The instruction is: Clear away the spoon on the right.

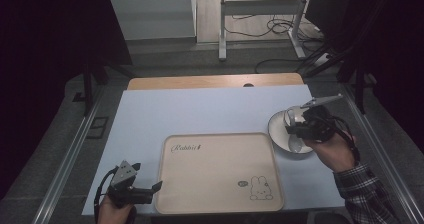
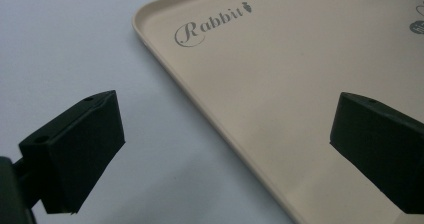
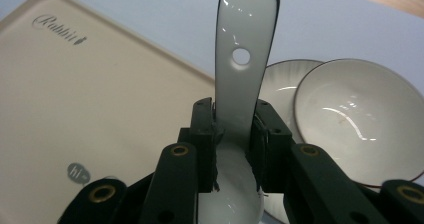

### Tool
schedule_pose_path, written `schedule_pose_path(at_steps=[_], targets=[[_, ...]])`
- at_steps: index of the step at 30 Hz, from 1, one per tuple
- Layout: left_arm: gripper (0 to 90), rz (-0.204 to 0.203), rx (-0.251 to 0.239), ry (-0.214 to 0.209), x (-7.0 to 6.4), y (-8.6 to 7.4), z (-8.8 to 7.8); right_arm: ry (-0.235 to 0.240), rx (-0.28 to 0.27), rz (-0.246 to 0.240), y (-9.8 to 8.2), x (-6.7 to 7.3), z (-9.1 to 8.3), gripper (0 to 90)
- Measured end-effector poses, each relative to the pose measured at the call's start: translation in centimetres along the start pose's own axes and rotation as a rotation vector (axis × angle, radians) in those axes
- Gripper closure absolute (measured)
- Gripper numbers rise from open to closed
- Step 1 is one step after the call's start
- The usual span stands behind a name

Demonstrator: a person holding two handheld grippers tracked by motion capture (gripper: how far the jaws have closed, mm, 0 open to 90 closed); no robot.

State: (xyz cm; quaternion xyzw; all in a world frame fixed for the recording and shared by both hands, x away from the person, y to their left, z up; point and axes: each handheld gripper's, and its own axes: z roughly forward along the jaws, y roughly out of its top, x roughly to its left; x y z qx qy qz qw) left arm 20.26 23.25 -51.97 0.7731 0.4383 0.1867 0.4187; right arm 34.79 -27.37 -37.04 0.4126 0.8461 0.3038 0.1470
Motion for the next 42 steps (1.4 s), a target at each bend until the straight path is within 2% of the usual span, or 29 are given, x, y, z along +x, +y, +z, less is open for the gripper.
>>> schedule_pose_path(at_steps=[14,27,42], targets=[[0.6,0.001,0.0,0.0,0.0,0.0,0.0,0.07,0.077,-0.025,-2.0,2.3,1.5,74.8],[0.6,0.003,0.0,-0.001,0.0,0.0,0.0,0.133,0.107,-0.064,-4.1,5.0,2.7,75.2],[0.6,0.003,0.0,-0.002,-0.1,0.0,0.0,0.202,0.159,-0.061,-6.1,6.7,5.4,75.8]])
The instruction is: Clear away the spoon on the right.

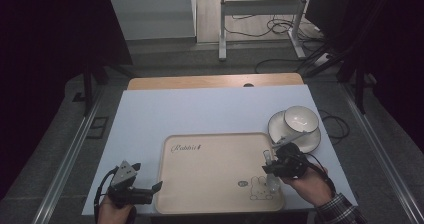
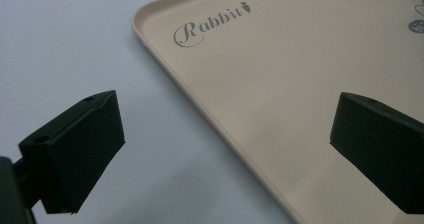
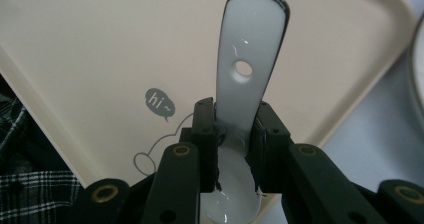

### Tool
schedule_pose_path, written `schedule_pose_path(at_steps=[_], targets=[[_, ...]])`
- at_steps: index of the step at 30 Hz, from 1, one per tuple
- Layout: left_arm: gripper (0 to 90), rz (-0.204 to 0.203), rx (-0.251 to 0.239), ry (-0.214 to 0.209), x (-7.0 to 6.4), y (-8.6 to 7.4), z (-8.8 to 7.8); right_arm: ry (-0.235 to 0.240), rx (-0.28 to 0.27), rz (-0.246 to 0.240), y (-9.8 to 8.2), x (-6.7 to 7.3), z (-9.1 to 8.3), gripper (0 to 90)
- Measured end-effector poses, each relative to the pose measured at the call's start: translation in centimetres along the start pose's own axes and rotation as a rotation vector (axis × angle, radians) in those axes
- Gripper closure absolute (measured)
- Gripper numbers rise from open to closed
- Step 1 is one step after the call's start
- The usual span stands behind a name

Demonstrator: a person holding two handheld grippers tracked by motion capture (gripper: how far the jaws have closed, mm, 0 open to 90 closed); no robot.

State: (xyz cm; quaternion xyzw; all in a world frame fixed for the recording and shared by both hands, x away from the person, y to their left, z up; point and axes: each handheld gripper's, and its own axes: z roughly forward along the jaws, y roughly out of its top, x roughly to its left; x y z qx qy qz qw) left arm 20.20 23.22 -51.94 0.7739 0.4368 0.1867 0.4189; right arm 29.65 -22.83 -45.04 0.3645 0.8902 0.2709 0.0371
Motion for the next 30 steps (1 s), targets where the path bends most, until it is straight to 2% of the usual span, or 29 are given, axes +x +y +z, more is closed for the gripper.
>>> schedule_pose_path(at_steps=[5,11,17,21,23,26,30], targets=[[0.6,0.0,0.0,0.0,0.0,0.0,0.0,0.017,0.016,-0.002,-0.1,0.3,1.2,77.2],[0.6,0.001,-0.001,-0.001,0.0,0.0,0.0,0.035,0.015,0.018,-0.1,0.2,2.7,79.0],[0.6,0.002,-0.002,-0.001,0.0,0.0,0.0,0.032,0.025,0.047,-0.4,-0.2,4.6,80.7],[0.6,0.003,-0.002,-0.001,0.0,0.0,0.0,0.025,0.025,0.062,-0.7,-0.7,5.6,77.5],[0.6,0.001,-0.001,-0.002,0.0,0.0,0.0,0.021,0.017,0.072,-0.7,-0.7,5.6,71.9],[0.6,0.002,0.0,-0.002,0.0,0.0,0.0,-0.03,0.011,0.043,-0.6,-0.5,5.1,63.7],[0.6,0.003,0.0,-0.001,0.0,0.0,0.0,-0.06,-0.023,0.022,-0.5,-0.4,4.0,62.3]])
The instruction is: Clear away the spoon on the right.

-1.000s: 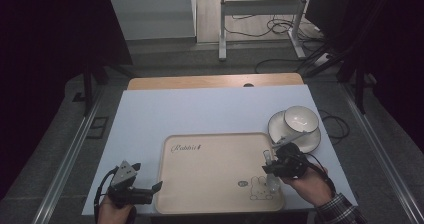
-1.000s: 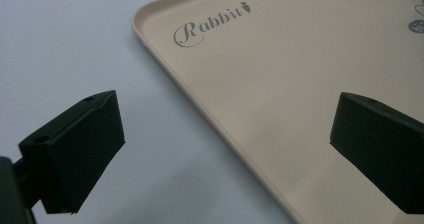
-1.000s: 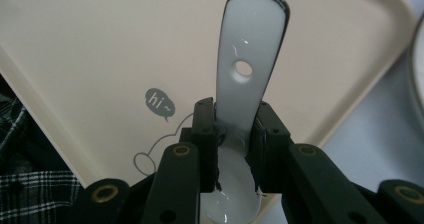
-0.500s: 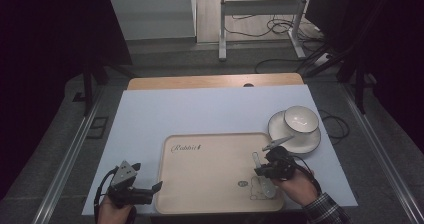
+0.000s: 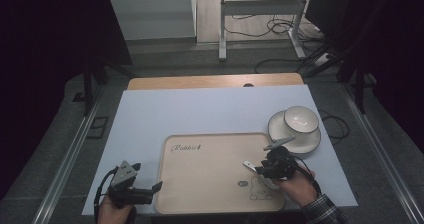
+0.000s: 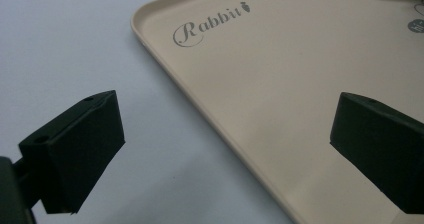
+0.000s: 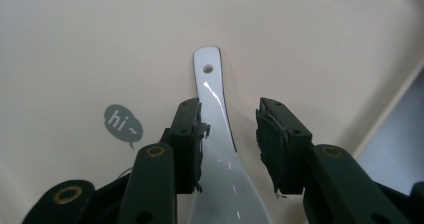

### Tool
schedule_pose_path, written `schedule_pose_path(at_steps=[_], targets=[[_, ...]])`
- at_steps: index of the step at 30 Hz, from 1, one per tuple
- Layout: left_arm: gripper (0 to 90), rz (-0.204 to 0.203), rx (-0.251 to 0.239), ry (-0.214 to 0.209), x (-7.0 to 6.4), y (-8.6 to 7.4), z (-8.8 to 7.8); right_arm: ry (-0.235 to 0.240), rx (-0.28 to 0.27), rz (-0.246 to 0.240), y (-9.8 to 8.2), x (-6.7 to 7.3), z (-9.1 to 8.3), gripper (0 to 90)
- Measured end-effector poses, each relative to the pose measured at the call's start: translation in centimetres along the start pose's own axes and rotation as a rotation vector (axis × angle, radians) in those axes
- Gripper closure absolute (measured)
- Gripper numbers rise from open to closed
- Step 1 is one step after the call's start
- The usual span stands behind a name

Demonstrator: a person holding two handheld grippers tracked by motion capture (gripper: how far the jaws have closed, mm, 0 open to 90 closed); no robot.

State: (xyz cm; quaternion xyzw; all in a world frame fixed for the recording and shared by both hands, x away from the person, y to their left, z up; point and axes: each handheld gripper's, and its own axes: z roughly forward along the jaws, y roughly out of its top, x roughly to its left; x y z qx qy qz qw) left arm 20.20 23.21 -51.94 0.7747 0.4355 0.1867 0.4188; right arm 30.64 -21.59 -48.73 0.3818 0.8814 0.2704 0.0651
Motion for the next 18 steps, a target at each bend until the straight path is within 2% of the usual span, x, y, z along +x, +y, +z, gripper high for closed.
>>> schedule_pose_path(at_steps=[3,4,7,10,14,18], targets=[[0.6,0.001,0.001,0.001,0.0,0.0,0.0,0.0,-0.033,-0.036,-0.1,0.5,-0.6,72.2],[0.6,0.001,0.001,0.001,0.0,0.0,0.0,-0.002,-0.047,-0.059,-0.2,0.9,-0.7,78.1],[0.6,0.002,0.002,0.001,0.0,0.0,0.0,0.01,-0.049,-0.111,-0.3,2.0,-0.4,88.5],[0.6,0.003,0.002,0.001,0.0,0.0,0.0,0.016,-0.037,-0.142,-0.3,2.7,0.3,89.8],[0.6,0.005,0.003,0.002,-0.1,0.0,0.0,0.01,-0.017,-0.146,-0.3,2.8,1.1,89.8],[0.6,0.007,0.006,0.001,-0.1,0.0,0.0,-0.002,-0.024,-0.132,-0.4,2.3,1.5,89.7]])
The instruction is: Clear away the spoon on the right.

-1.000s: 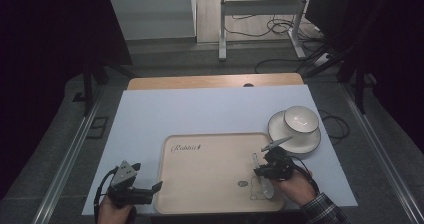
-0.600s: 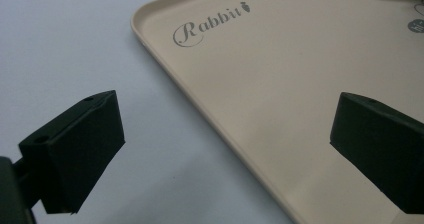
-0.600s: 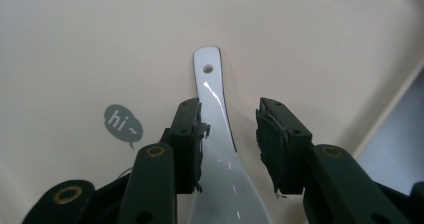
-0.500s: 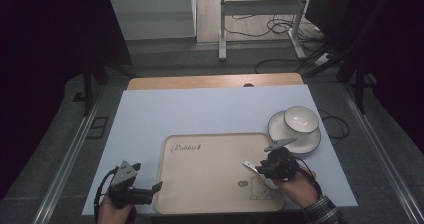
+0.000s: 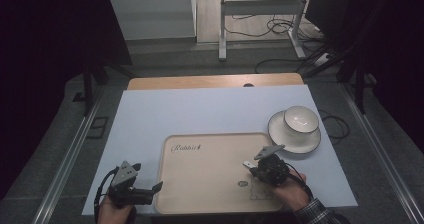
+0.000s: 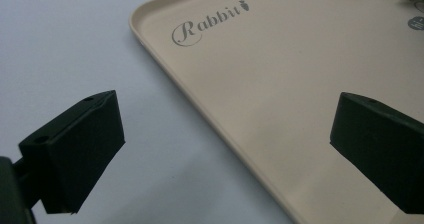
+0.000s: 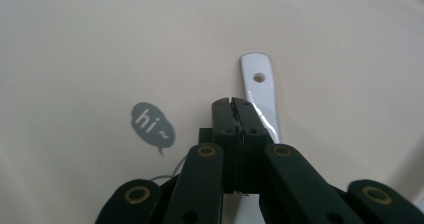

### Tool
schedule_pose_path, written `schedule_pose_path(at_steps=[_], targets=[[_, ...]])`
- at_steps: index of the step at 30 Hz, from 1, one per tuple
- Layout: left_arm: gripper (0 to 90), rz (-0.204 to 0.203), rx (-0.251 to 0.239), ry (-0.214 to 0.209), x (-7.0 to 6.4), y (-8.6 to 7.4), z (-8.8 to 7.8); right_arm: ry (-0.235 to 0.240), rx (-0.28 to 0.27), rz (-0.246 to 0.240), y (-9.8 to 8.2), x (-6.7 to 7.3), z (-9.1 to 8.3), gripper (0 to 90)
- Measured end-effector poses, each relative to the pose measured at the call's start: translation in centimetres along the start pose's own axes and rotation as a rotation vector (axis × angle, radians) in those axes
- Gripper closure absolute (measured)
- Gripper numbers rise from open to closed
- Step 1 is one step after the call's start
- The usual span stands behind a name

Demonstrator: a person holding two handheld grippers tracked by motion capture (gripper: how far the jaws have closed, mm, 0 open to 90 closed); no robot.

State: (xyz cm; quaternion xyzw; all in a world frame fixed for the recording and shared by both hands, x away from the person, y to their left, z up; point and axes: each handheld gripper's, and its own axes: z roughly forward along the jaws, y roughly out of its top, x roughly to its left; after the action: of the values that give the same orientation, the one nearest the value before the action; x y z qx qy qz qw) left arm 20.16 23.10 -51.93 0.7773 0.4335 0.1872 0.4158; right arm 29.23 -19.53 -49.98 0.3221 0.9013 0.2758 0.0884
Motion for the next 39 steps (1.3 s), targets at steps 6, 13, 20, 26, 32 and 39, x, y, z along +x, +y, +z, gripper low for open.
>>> schedule_pose_path(at_steps=[6,13,20,26,32,39], targets=[[0.6,0.002,0.001,0.003,0.0,0.0,0.0,-0.016,-0.012,0.031,-0.1,-1.0,0.0,89.5],[0.6,0.002,0.001,0.002,0.0,0.0,0.0,-0.039,-0.029,0.063,-0.2,-2.3,0.0,89.2],[0.6,0.003,0.002,0.003,0.0,0.0,0.0,-0.051,-0.035,0.094,-0.5,-3.3,-0.1,89.1],[0.6,0.003,0.002,0.002,0.0,0.0,0.0,-0.063,-0.04,0.116,-0.7,-4.0,-0.1,88.8],[0.6,0.007,0.005,0.003,-0.1,0.0,0.0,-0.072,-0.051,0.12,-0.7,-4.4,-0.1,87.3],[0.6,0.008,0.005,0.003,-0.1,0.0,0.0,-0.071,-0.07,0.12,-0.7,-4.3,-0.3,84.1]])
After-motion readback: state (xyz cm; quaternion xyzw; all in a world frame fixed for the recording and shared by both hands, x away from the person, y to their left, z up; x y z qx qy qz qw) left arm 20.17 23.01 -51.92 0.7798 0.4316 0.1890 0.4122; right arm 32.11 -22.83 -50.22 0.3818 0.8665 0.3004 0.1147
